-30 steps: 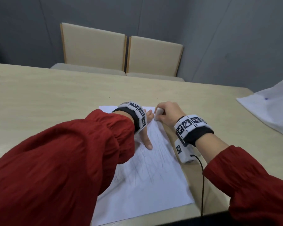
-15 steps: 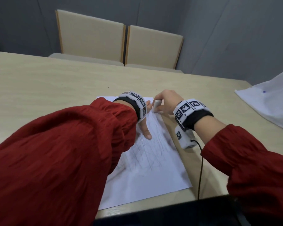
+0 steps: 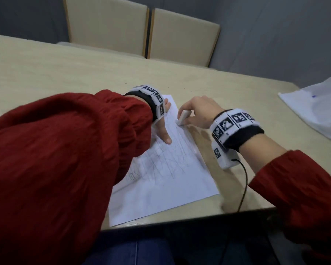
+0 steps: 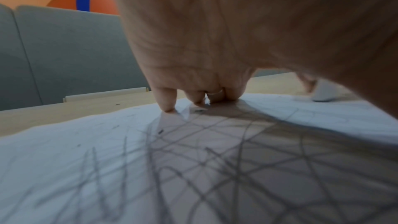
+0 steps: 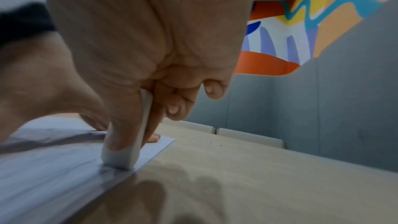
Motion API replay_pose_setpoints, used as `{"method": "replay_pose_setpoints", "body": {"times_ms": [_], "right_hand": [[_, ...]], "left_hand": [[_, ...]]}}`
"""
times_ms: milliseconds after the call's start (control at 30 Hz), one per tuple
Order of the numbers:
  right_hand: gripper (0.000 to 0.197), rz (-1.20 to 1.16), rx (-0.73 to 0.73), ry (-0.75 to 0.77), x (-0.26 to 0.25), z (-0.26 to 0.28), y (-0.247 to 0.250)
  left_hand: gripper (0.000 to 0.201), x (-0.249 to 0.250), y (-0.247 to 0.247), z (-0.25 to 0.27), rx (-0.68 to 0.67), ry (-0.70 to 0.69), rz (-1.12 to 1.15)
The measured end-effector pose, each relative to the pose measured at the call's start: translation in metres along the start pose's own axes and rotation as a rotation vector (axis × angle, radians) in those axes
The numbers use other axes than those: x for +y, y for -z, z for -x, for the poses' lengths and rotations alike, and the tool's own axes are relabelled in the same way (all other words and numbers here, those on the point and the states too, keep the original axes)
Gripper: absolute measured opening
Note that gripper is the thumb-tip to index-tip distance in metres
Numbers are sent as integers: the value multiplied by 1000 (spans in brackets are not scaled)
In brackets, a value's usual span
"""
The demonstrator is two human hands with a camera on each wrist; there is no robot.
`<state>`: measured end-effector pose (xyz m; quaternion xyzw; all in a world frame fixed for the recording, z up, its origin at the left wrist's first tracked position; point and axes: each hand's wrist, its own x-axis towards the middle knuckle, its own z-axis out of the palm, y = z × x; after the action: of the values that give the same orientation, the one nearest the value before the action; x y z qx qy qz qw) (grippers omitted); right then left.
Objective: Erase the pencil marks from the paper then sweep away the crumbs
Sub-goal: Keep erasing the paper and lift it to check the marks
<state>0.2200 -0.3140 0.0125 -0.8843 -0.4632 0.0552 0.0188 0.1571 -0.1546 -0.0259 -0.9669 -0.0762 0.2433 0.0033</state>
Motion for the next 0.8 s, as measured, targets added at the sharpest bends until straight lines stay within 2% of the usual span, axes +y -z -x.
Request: {"method": "replay_pose_setpoints", "body": {"times_ms": [67,167,267,300,333,400,500,600,733,800], "right_hand": [[8,92,-45,40,-1,6,5],[9,113,28,24,-14,-13,11],[11,55,60,-43,-24,-35,10],[11,54,56,-50,-24,-37,8],[10,57,53,-54,-23,-34,7],[8,60,55,-30,-18,-17,5],[7,106,-20,53,-9,16,4],[5,146,-70,99,-9,16,10],[13,83,92,-16,-18,-26,13],[16,79,88,-54,-19,-40,11]], "left_hand": [[153,1,3,3,28,25,-26],[154,1,5,5,19,29,38],[182,0,-4,2,-25,-98,313],[178,0,-4,3,-26,-98,314],[165,0,-2,5,-35,-65,256],[146,-2,1,5,-16,6,71],[147,0,5,6,3,27,-15],[147,2,5,6,-12,28,-18],[139,-3,0,2,3,5,30],[134,-5,-5,0,33,-2,77]]}}
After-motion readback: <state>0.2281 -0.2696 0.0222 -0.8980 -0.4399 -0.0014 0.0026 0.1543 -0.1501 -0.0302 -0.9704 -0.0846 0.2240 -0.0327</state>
